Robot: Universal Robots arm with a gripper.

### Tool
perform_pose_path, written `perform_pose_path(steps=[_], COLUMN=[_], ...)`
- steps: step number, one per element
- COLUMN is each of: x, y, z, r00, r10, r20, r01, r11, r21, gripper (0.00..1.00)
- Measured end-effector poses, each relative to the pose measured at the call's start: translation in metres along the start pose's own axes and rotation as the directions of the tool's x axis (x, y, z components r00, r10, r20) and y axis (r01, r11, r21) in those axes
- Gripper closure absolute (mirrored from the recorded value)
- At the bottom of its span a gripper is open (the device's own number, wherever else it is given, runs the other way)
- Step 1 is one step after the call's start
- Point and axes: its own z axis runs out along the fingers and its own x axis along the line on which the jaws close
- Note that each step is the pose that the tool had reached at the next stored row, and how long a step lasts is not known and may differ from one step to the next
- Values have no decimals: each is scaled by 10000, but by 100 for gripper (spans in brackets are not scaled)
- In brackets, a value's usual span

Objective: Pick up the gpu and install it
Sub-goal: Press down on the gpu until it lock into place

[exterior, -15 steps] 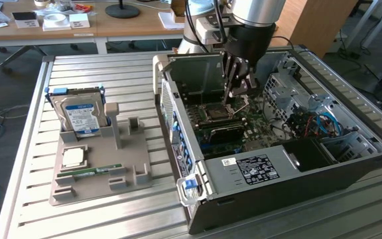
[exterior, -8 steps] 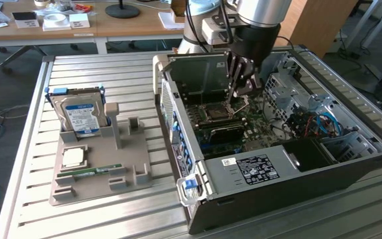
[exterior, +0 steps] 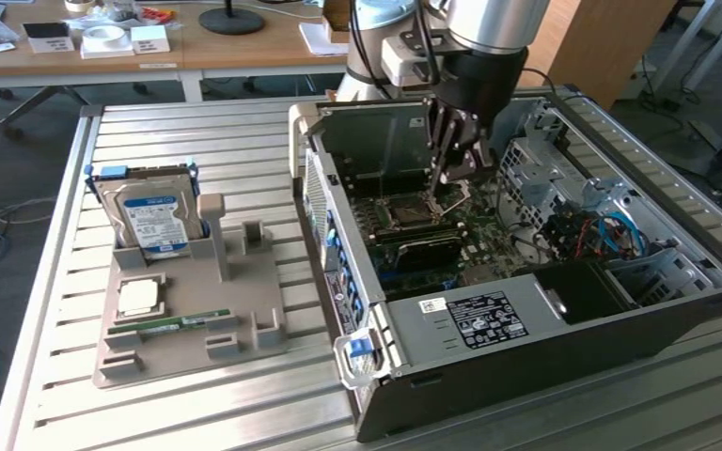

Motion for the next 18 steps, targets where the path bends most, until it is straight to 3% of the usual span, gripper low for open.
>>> perform_pose_path(steps=[18], x=[-46], y=[5], z=[323], r00=[10000], r10=[2], r20=[-33], r01=[-2], r11=[10000], r21=[-21], gripper=[89])
